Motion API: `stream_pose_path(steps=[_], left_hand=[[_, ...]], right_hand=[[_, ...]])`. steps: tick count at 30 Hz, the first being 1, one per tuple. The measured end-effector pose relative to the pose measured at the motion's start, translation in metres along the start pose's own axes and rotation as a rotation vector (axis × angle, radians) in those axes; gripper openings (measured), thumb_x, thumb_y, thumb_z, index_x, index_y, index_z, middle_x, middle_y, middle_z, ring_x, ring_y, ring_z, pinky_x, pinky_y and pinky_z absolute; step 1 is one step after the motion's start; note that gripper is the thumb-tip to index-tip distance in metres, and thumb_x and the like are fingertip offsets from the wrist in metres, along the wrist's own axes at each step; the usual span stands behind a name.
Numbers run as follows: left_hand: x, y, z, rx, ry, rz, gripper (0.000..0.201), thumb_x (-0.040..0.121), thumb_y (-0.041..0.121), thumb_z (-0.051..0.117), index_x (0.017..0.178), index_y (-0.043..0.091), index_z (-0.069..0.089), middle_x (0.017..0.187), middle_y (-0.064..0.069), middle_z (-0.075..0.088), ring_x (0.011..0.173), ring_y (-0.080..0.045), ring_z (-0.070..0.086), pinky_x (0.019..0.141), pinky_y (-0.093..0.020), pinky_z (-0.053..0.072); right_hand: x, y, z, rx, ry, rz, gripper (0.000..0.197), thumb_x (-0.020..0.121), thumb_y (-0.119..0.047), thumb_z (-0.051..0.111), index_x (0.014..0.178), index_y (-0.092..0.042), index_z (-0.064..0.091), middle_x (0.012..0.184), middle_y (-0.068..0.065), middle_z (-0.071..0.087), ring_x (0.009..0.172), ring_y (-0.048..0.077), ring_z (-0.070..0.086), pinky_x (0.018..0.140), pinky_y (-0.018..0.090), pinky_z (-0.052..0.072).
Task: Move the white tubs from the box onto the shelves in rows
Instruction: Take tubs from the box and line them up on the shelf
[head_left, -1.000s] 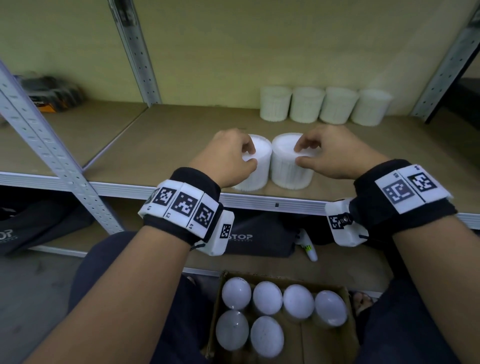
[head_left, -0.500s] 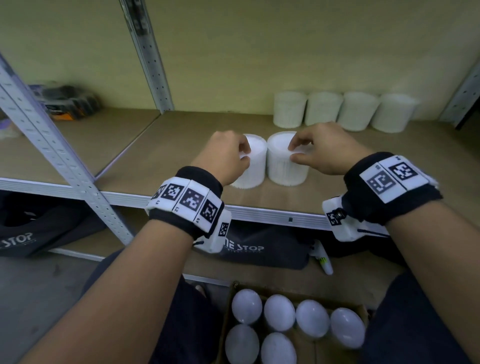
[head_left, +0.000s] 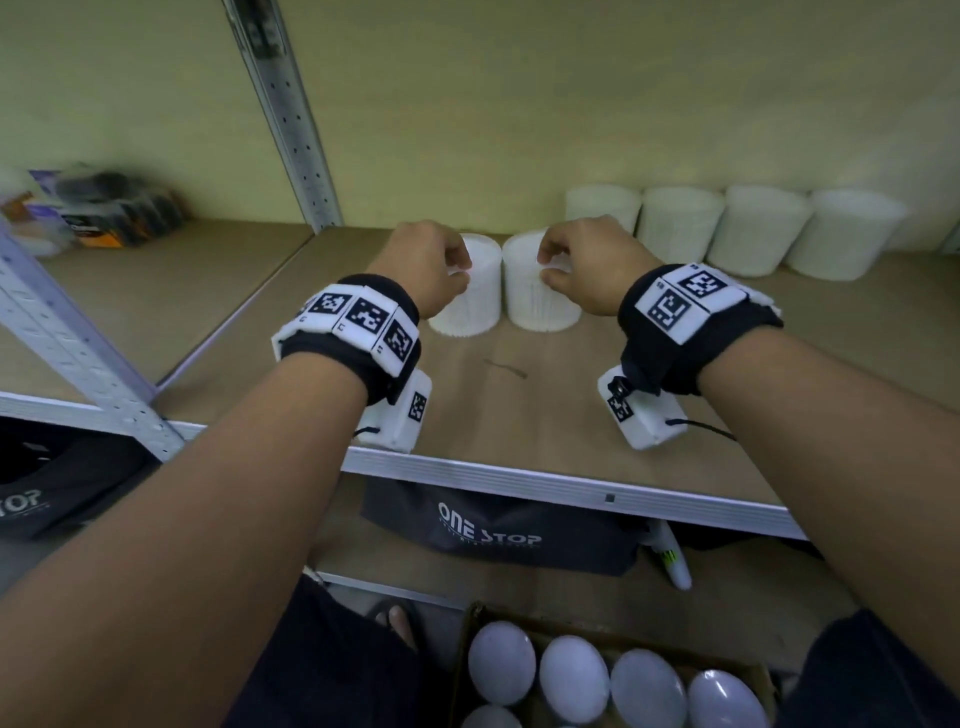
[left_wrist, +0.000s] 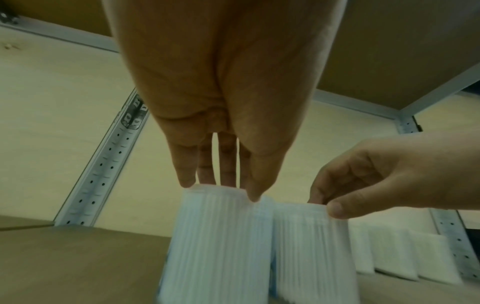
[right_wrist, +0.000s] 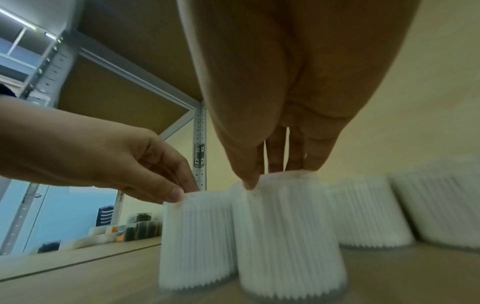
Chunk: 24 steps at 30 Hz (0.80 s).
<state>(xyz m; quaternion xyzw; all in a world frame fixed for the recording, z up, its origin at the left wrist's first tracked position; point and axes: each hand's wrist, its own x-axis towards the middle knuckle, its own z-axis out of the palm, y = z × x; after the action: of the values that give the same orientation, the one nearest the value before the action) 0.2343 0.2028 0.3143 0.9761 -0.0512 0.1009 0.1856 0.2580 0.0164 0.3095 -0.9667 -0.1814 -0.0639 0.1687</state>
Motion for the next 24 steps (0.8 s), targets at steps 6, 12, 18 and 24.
stream_pose_path(steps=[6,12,18,24], left_hand=[[0.045,-0.019,0.005,0.021,0.013,0.01,0.025,0.09,0.018,0.059,0.11,0.008,0.069,0.117,-0.009,0.067,0.106,-0.022,0.061,0.08,-0.021,0.039],[0.086,-0.032,0.014,0.015,0.038,0.024,0.026,0.091,0.02,0.058,0.112,0.01,0.07,0.117,-0.007,0.067,0.107,-0.021,0.061,0.078,-0.018,0.036],[0.117,-0.043,0.025,-0.016,0.079,0.023,0.026,0.091,0.023,0.057,0.113,0.013,0.068,0.121,-0.003,0.063,0.111,-0.019,0.058,0.08,-0.019,0.035],[0.134,-0.044,0.035,-0.045,0.113,0.059,0.025,0.092,0.021,0.056,0.113,0.013,0.067,0.121,-0.004,0.061,0.112,-0.019,0.057,0.082,-0.017,0.034]], right_hand=[[0.043,0.008,0.012,-0.037,0.017,-0.027,0.028,0.095,-0.019,0.051,0.119,-0.008,0.059,0.122,0.013,0.062,0.11,0.03,0.058,0.088,0.033,0.045],[0.083,0.018,0.02,-0.07,0.024,-0.032,0.028,0.096,-0.019,0.047,0.12,-0.007,0.057,0.123,0.016,0.06,0.111,0.033,0.056,0.088,0.035,0.045],[0.108,0.025,0.023,-0.135,0.016,-0.053,0.029,0.098,-0.016,0.043,0.118,-0.001,0.056,0.115,0.02,0.06,0.103,0.036,0.058,0.085,0.039,0.047],[0.115,0.034,0.028,-0.121,0.068,-0.031,0.028,0.099,-0.011,0.039,0.119,0.002,0.053,0.112,0.024,0.059,0.097,0.038,0.058,0.081,0.04,0.047]])
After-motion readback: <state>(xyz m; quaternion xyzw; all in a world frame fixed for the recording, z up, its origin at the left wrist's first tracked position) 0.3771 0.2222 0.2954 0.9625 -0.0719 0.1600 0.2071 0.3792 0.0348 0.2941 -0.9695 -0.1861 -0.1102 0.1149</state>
